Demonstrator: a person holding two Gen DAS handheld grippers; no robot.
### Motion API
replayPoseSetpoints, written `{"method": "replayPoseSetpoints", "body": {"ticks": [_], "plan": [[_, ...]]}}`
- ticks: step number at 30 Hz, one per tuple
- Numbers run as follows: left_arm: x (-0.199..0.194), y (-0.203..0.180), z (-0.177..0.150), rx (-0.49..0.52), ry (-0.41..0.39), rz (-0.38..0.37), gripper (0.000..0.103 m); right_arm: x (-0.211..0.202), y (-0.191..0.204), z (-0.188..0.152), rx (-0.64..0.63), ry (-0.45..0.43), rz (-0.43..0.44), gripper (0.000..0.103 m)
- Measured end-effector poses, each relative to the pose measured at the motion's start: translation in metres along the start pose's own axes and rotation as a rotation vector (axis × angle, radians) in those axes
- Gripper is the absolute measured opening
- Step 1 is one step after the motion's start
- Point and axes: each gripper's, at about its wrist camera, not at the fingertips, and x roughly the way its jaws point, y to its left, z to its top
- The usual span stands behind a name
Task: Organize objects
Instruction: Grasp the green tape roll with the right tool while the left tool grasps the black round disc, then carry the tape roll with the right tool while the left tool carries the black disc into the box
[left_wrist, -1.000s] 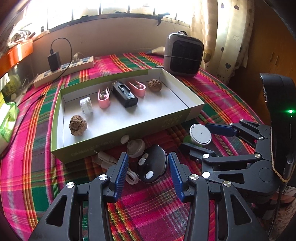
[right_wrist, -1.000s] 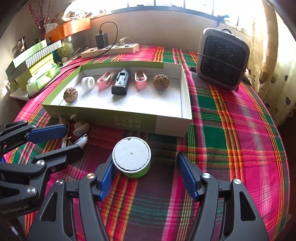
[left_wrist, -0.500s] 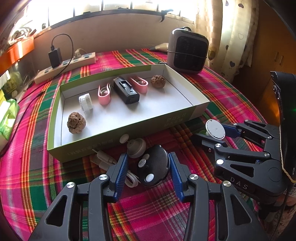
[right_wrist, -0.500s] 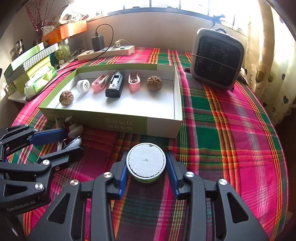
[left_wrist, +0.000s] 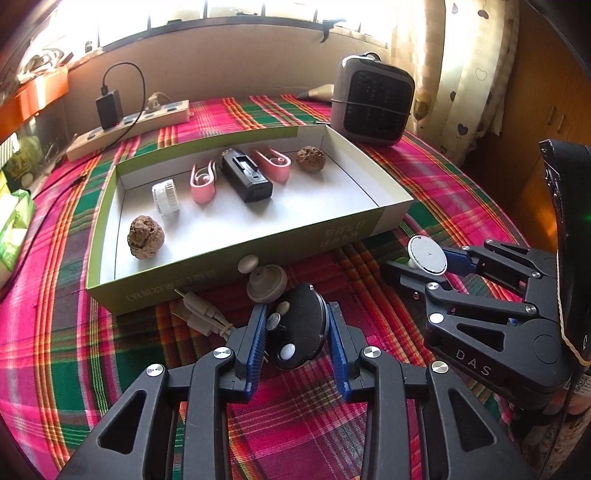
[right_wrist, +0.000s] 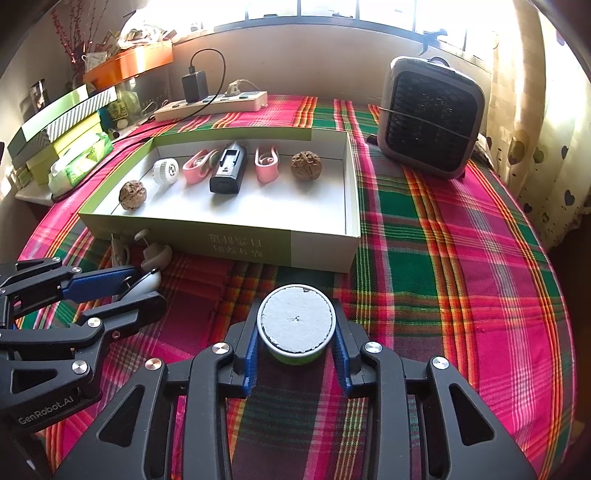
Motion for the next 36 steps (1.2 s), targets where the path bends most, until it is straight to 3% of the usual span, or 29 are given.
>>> {"method": "replayPoseSetpoints", "body": {"ticks": [36], "plan": [[-0.013, 0.0, 0.002, -0.018, -0.038, 0.006, 0.03, -0.011, -0.003, 0.0, 0.003, -0.029, 0.023, 0.034]]}}
